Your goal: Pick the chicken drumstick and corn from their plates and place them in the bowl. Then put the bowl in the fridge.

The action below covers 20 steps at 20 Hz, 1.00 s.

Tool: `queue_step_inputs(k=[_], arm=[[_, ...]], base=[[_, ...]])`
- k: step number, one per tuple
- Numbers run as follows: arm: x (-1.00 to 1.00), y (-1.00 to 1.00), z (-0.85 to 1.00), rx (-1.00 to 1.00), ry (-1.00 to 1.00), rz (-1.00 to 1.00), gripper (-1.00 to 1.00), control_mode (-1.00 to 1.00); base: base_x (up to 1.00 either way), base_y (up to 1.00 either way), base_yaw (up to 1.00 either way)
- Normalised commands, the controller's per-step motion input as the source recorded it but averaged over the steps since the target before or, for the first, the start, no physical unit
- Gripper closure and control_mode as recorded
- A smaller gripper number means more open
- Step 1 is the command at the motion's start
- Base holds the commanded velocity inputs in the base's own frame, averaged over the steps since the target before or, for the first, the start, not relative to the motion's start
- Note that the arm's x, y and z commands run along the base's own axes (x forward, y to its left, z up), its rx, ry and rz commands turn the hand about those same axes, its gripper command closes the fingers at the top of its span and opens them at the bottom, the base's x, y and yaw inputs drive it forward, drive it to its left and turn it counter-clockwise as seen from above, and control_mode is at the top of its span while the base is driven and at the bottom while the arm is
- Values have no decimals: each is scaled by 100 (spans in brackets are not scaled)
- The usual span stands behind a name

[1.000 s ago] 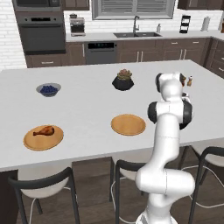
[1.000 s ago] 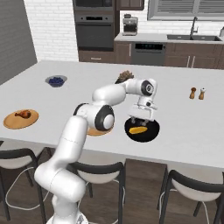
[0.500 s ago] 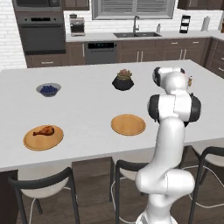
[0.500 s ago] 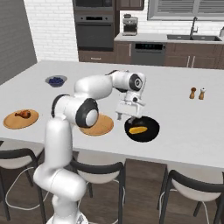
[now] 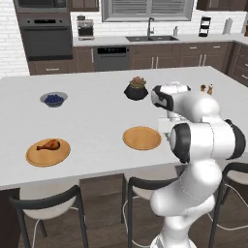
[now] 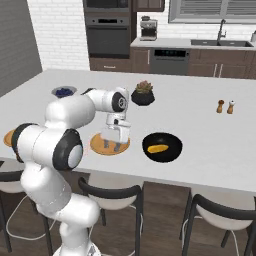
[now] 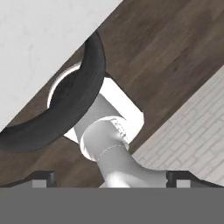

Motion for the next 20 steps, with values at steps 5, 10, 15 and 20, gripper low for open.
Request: queue_step_inputs(k=[5,10,15,20], arm=[[-19,100,26,-9,-1,6,-100,-100],[0,100,37,-9,-1,12,-100,-100],[0,100,38,-7,0,18,-100,-100],[-5,100,17,-8,0,19,-100,-100]], base=[[0,0,0],[0,0,0],[0,0,0],[0,0,0]])
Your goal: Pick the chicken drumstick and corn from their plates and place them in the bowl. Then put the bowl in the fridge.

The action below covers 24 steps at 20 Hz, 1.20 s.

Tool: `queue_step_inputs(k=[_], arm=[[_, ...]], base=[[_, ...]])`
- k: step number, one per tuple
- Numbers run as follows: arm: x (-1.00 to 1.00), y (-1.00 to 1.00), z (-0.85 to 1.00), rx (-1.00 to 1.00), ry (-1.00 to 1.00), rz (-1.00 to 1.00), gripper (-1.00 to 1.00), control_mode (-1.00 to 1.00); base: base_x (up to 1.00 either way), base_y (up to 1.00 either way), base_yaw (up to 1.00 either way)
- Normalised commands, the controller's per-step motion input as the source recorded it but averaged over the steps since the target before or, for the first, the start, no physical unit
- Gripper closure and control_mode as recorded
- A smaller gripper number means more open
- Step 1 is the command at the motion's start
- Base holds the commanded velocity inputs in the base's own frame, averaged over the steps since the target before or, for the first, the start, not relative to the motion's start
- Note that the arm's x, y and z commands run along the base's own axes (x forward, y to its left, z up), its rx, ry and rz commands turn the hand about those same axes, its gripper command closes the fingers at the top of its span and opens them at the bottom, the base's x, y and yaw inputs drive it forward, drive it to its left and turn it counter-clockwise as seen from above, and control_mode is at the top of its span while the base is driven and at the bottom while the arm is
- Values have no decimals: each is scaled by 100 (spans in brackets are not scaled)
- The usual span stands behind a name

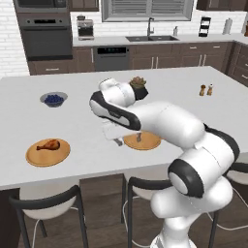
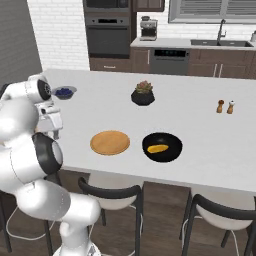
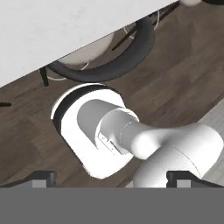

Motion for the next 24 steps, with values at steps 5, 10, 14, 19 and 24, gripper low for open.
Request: queue_step_inputs(k=[5,10,14,19,24], arm=[[-7,99,0,-3,0,19,-100,-100],[0,91,0,0,-4,20,-100,-100],[18,32,-16,0,-18,22,-100,-100],[53,0,-4,0,-16,20,-100,-100],[43,1,0,7,-8,18,-100,-100]], base=[[0,0,0],[0,0,0],[0,0,0],[0,0,0],[0,0,0]])
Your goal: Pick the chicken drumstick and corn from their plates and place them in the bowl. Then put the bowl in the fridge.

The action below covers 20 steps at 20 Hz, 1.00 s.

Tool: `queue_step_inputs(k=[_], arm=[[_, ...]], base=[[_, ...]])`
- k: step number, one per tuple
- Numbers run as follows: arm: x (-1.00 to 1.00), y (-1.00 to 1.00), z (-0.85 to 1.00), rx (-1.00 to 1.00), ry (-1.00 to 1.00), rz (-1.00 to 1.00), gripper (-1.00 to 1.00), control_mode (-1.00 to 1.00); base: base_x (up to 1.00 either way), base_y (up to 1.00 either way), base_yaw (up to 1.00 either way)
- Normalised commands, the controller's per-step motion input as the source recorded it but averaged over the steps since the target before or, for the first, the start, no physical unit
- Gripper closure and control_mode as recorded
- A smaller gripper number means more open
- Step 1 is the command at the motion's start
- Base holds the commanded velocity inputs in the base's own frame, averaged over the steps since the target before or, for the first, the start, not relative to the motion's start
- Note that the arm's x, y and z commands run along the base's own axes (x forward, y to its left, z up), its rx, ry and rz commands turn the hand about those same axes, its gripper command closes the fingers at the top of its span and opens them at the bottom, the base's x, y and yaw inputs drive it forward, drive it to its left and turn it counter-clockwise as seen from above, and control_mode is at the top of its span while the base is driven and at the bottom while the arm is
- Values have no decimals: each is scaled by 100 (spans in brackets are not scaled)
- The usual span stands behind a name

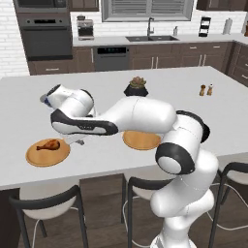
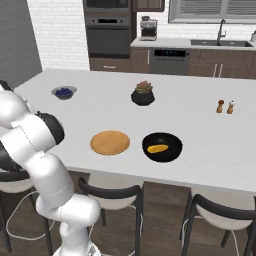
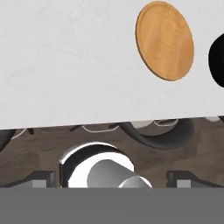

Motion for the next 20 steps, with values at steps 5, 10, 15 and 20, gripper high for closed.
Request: queue_step_inputs(k=[5,10,15,20], arm=[[12,9,-1,16,0,22,-100,-100],[13,0,0,23,0,28,-100,-100],[51,0,-1,20,5,37,-100,-100],[58,22,-21,14,5,42,-100,-100]], base=[[0,0,0],[0,0,0],[0,0,0],[0,0,0]])
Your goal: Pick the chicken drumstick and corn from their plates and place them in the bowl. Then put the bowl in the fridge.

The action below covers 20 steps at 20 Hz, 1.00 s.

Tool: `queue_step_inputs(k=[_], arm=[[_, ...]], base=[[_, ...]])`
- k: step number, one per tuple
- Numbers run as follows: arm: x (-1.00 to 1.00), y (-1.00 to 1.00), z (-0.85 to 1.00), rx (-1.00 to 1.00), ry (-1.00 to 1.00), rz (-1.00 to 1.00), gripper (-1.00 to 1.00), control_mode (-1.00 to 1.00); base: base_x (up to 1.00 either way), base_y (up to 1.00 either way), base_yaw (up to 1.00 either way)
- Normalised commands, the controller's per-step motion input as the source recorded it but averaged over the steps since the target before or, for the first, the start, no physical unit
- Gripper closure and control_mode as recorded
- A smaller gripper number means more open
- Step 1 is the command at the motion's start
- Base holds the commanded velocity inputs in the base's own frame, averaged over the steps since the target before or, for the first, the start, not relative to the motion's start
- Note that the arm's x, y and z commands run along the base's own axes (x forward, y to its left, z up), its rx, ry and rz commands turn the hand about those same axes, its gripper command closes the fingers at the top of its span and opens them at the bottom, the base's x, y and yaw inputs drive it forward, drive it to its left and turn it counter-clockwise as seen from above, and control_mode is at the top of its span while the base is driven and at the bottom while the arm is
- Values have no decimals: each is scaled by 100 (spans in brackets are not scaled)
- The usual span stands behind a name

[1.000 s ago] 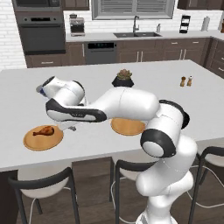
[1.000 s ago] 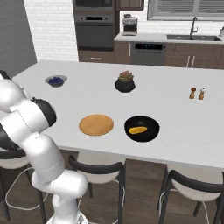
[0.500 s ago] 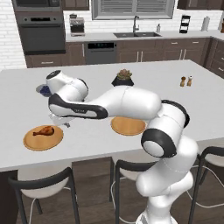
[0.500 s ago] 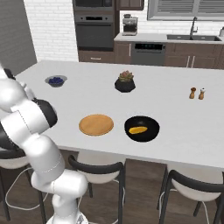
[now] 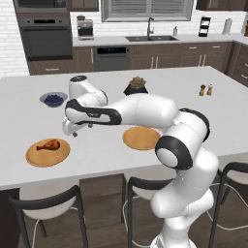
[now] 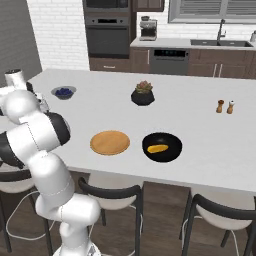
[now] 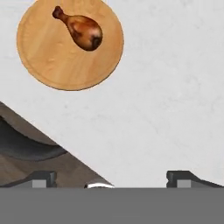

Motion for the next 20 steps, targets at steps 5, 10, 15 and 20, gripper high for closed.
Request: queue_step_inputs(k=[5,10,15,20], arm=[[51,41,-3,2,12,46,-100,-100],[31,69,-2,-2,1,33,-100,-100],[37,74,-30,-11,0,13,-100,-100],[39,45,-39,-11,-2,0,-100,-100]], base=[[0,0,0],[0,0,0],[0,0,0],[0,0,0]])
